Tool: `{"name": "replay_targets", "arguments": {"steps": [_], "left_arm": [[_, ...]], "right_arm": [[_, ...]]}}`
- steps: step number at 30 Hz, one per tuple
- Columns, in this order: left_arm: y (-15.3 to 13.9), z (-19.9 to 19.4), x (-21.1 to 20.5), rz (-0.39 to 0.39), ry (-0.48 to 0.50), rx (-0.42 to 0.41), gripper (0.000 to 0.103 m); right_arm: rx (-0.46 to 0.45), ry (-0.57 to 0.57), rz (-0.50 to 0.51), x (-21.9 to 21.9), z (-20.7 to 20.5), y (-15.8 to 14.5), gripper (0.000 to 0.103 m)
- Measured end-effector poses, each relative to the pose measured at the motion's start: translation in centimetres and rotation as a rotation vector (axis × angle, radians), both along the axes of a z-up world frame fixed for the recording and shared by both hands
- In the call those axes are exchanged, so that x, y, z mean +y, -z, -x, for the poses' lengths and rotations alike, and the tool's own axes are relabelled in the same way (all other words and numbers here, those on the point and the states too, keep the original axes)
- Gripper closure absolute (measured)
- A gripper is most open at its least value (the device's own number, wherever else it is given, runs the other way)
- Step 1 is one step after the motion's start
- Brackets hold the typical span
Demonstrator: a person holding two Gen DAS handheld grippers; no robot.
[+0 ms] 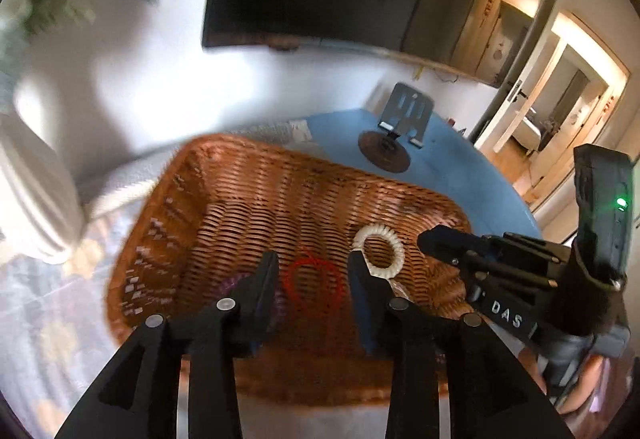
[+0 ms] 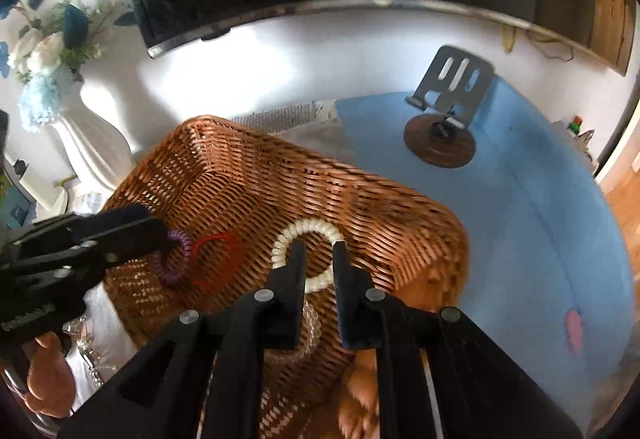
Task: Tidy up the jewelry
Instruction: 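Carry both items into the wicker basket and open both tools, then move both tools back over the remaining jewelry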
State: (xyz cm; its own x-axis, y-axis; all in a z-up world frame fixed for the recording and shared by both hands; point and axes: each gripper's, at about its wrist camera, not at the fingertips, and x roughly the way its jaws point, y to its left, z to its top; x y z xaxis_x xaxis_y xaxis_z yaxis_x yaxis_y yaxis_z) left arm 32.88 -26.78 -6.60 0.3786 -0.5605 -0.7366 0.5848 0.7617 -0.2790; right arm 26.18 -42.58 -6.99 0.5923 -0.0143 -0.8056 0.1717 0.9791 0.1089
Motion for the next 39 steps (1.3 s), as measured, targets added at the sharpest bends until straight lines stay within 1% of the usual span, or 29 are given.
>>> {"name": "replay_targets", "arguments": {"steps": [2,4,8,10,11,13,15,16,18,19,21,22,23,25,27,29,32,33,35,36,38,39], "left_arm": [[-1.6,1.2,1.4,0.015,-0.006,-0.023,0.063],[-3.6,2.5,3.0,0.036,-0.023,-0.047,0.059],[-7.9,5.9,6.9,0.077,-0.054,-0.101,0.057],[-9.6,7.6,8.9,0.083,-0.073,-0.134,0.056],[-10.6,8.7,10.2,0.091,-0.084,-0.151,0.055],[-12.1,10.6,12.3,0.102,-0.101,-0.176,0.046],[-13.2,12.5,14.7,0.103,-0.134,-0.210,0.043],[-13.7,13.9,16.4,0.108,-0.152,-0.232,0.043],[-13.9,15.4,18.5,0.109,-0.182,-0.254,0.043],[-13.7,16.5,20.3,0.115,-0.213,-0.265,0.043],[-13.0,17.4,22.5,0.127,-0.255,-0.259,0.043],[-12.1,18.1,24.2,0.130,-0.291,-0.248,0.043],[-11.5,18.3,24.9,0.131,-0.312,-0.243,0.043],[-9.6,19.1,27.4,0.127,-0.368,-0.218,0.043],[-7.5,19.6,29.2,0.117,-0.400,-0.183,0.043],[-5.3,19.6,30.5,0.089,-0.443,-0.139,0.043],[-1.8,19.5,32.0,0.073,-0.486,-0.070,0.043],[-0.3,19.5,32.5,0.077,-0.499,-0.027,0.043],[1.9,19.9,32.8,0.101,-0.496,0.038,0.043],[2.6,20.2,32.7,0.105,-0.492,0.056,0.043],[4.4,20.7,31.8,0.086,-0.476,0.098,0.043],[4.8,21.2,31.3,0.069,-0.469,0.104,0.043]], "right_arm": [[-0.024,-0.006,0.002,0.4,1.4,-1.3,0.084],[-0.051,-0.013,0.001,1.1,2.8,-2.8,0.080],[-0.119,-0.049,0.025,3.4,6.1,-5.9,0.076],[-0.150,-0.074,0.030,4.9,7.7,-7.1,0.069],[-0.160,-0.088,0.029,5.6,8.4,-7.5,0.069],[-0.178,-0.117,0.030,7.3,9.7,-8.1,0.069],[-0.206,-0.146,0.025,9.4,11.2,-8.4,0.069],[-0.221,-0.159,0.023,10.3,11.9,-8.2,0.069],[-0.257,-0.180,0.020,11.9,13.3,-7.4,0.067],[-0.272,-0.188,0.016,12.5,13.7,-6.8,0.066],[-0.313,-0.217,0.013,14.3,14.9,-4.8,0.065],[-0.321,-0.223,0.022,14.8,15.1,-4.1,0.065],[-0.320,-0.236,0.038,15.6,15.1,-3.0,0.065],[-0.301,-0.267,0.046,16.8,14.9,-1.2,0.065],[-0.268,-0.288,0.046,17.6,14.4,0.5,0.065],[-0.225,-0.297,0.048,18.0,13.7,1.9,0.065],[-0.192,-0.300,0.041,17.9,13.2,3.1,0.065],[-0.177,-0.298,0.036,17.7,12.9,3.5,0.065],[-0.168,-0.297,0.019,17.5,12.8,3.6,0.065],[-0.165,-0.293,0.015,17.4,12.7,3.7,0.065],[-0.152,-0.291,0.006,17.2,12.5,3.9,0.065],[-0.141,-0.292,0.000,17.2,12.3,4.0,0.065]]}}
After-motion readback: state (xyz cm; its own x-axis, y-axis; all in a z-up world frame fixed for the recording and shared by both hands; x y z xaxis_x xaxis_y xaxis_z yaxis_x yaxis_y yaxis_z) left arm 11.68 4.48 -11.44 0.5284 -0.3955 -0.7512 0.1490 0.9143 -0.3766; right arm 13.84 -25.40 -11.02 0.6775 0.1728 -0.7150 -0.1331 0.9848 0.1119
